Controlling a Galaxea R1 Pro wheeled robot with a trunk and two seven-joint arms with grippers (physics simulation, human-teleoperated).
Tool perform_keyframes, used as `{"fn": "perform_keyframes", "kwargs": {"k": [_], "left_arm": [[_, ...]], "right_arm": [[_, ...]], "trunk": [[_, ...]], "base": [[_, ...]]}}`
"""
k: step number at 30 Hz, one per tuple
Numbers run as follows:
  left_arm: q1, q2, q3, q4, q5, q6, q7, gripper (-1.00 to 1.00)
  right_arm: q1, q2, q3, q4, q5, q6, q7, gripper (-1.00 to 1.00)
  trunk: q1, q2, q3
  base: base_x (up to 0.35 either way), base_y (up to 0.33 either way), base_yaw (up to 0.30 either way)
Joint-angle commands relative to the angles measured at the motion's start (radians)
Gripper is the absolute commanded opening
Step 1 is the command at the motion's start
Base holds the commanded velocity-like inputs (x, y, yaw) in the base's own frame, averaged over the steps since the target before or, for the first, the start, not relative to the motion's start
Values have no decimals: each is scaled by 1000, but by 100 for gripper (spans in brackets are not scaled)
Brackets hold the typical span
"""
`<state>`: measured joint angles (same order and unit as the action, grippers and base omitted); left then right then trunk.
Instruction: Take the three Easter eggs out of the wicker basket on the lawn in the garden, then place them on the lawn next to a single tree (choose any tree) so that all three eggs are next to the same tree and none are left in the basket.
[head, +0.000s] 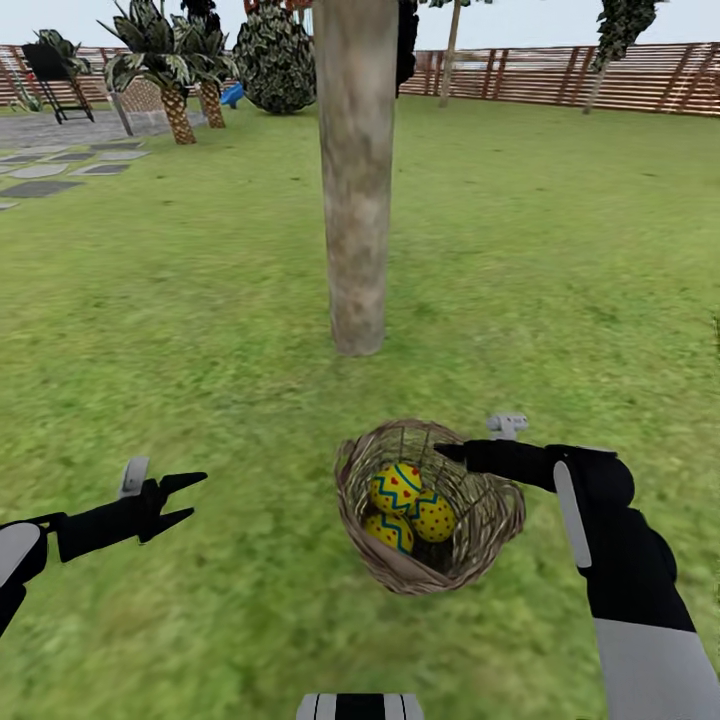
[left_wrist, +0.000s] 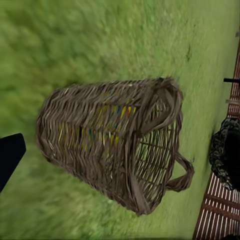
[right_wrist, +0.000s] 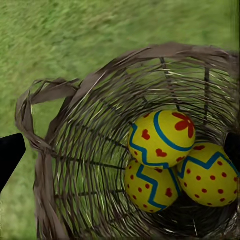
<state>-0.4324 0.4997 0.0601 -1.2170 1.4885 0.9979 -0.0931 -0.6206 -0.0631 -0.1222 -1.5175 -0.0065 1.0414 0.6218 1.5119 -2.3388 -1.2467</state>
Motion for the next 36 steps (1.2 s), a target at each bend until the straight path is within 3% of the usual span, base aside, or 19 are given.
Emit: {"fn": "perform_keyframes", "kwargs": {"k": [1,3,9,14,29,36], "left_arm": [[0,0,1,1,-10,4,-10,100],[0,0,2,3,-10,4,-10,100],[0,-1,19,8,-10,4,-10,100],[0,-1,22,8,-10,4,-11,100],[0,-1,23,8,-10,4,-8,100],[0,-3,23,8,-8,4,-7,100]], "right_arm": [[0,1,-3,24,-2,6,3,100],[0,3,-4,49,-3,6,3,100],[1,48,-5,107,-1,6,-3,100],[2,62,-4,120,-1,6,-4,100],[8,66,-8,246,0,6,-8,100],[15,67,-81,299,-1,6,-8,100]], "trunk": [[0,0,0],[0,0,3],[0,0,5],[0,0,5],[0,0,6],[0,0,12]], "base": [[61,55,-197],[142,125,-196],[228,201,-71],[239,226,-5],[36,45,0],[0,0,-164]]}}
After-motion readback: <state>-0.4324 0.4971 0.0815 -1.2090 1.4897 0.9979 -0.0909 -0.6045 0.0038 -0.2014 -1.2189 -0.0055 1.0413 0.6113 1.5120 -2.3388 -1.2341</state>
